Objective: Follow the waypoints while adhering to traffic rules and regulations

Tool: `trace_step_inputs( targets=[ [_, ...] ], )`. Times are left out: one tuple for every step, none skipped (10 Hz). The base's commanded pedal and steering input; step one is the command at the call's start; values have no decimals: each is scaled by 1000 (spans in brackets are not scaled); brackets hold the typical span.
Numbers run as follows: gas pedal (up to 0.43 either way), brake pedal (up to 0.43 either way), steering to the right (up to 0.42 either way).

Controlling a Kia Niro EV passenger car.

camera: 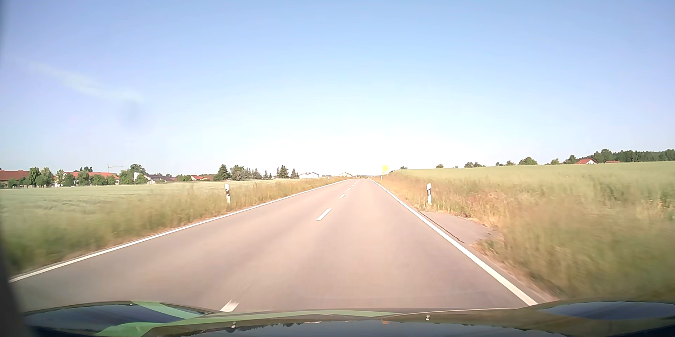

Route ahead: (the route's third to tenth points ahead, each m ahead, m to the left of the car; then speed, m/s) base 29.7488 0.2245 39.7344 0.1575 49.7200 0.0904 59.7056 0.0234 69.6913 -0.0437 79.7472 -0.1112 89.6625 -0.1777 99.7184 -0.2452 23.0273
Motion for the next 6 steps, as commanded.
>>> trace_step_inputs(
  targets=[
    [209,0,0],
    [220,0,0],
    [220,0,0],
    [240,0,0],
    [248,0,0],
    [260,0,0]
  ],
)
